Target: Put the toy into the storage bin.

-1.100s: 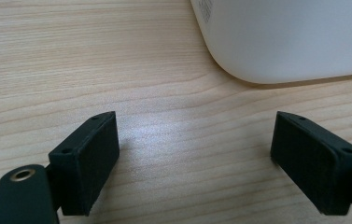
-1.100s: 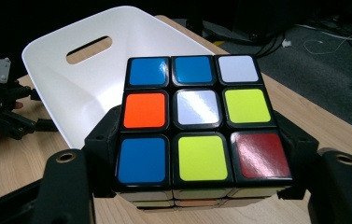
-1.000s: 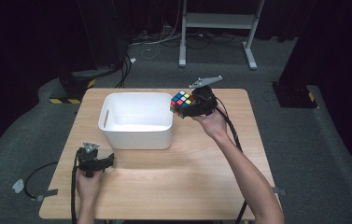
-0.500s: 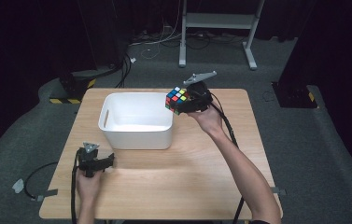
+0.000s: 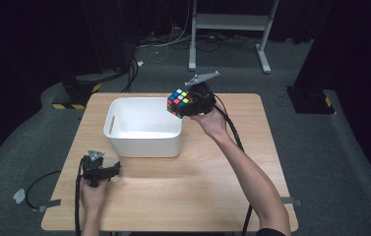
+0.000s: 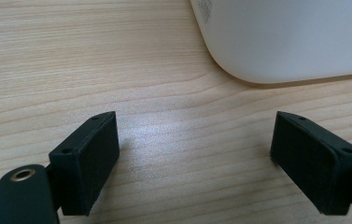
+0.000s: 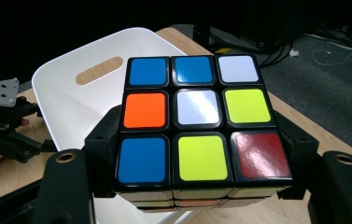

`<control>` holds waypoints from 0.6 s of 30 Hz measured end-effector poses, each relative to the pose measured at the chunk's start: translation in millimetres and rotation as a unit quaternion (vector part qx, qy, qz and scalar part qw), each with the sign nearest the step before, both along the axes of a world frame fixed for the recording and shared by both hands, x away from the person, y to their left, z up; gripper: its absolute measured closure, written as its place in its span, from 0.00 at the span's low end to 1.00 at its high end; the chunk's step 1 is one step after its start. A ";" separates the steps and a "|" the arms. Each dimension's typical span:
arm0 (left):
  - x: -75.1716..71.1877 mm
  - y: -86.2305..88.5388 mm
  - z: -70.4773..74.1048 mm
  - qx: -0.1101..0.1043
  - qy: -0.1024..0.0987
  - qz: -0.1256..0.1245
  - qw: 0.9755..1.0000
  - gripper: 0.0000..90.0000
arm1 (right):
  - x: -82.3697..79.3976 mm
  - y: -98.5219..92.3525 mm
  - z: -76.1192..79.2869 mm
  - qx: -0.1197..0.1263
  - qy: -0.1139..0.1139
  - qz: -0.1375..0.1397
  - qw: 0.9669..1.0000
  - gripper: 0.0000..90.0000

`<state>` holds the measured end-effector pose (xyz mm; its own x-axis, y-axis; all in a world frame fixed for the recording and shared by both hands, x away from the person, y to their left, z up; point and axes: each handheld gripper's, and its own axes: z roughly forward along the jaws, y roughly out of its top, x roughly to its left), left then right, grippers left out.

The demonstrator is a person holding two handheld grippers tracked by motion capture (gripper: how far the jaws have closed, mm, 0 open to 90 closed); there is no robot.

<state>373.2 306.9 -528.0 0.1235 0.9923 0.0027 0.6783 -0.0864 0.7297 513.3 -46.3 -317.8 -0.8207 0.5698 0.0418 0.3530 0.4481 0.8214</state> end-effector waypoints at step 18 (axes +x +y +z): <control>0.0 0.0 0.0 0.000 0.000 0.000 1.000 0.17 | 8.3 26.0 2.9 0.003 0.007 0.012 1.000 0.37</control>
<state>373.2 306.9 -528.0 0.1234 0.9924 0.0027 0.6782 -0.0863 0.7298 521.7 -20.2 -314.8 -0.8339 0.5489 0.0566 0.3528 0.4514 0.8197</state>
